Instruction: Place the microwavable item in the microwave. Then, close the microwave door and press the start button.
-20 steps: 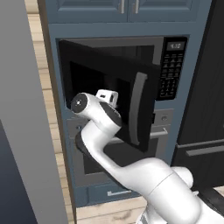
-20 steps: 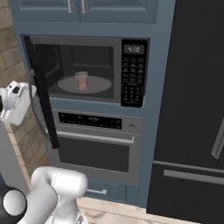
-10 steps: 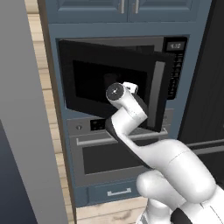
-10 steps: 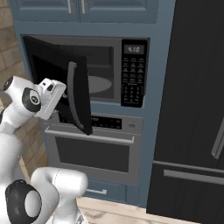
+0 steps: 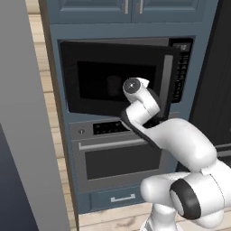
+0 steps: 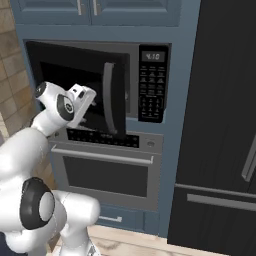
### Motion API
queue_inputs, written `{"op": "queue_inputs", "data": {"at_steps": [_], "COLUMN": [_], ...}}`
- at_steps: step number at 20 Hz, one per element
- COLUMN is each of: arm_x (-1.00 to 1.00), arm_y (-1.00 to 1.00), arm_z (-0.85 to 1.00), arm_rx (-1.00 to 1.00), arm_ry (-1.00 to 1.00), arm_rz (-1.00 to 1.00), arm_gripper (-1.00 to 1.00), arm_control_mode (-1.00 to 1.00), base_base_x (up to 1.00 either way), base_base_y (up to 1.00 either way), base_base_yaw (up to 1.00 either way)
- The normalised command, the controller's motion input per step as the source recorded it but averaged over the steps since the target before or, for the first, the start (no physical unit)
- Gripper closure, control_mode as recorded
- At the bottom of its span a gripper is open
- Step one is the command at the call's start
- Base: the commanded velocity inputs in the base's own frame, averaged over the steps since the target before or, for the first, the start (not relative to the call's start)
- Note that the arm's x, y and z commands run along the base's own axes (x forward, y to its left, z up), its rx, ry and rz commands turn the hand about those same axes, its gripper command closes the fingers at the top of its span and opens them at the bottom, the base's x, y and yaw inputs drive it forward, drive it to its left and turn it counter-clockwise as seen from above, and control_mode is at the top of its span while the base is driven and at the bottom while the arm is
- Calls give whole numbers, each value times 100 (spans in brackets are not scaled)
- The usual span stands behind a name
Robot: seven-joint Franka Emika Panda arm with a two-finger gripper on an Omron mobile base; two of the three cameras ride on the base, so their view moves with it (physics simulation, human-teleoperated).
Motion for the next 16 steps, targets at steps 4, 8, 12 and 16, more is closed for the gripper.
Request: {"op": "queue_inputs", "data": {"at_steps": [4, 8, 12, 16], "arm_x": [66, 61, 54, 51], "arm_y": [-26, -18, -9, -2], "arm_z": [0, 0, 0, 0], "arm_rx": [7, 7, 7, 8], "arm_ry": [0, 0, 0, 1], "arm_rz": [1, 2, 7, 8], "arm_gripper": [-100, -100, -100, -100], "arm_control_mode": [-100, -100, -100, -100], "base_base_x": [0, 0, 0, 0], "base_base_y": [0, 0, 0, 0], "base_base_yaw": [0, 0, 0, 0]}}
